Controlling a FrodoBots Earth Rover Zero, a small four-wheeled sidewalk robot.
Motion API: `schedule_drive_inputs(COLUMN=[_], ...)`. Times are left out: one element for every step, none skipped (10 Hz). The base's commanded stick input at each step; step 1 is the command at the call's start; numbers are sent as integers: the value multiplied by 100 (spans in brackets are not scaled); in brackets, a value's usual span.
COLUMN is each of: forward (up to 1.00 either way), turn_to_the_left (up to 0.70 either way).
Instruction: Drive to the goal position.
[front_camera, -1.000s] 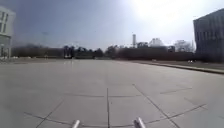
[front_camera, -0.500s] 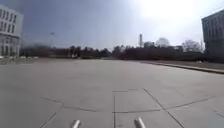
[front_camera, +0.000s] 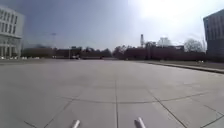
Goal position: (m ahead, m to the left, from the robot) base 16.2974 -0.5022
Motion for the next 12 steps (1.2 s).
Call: schedule_drive_inputs(forward=[100,100,100,100,100,100,100,100,100,100,100,100], turn_to_the_left=[0,0,0,0,-4,-27,-27,-27,-27,-27,-9,0])
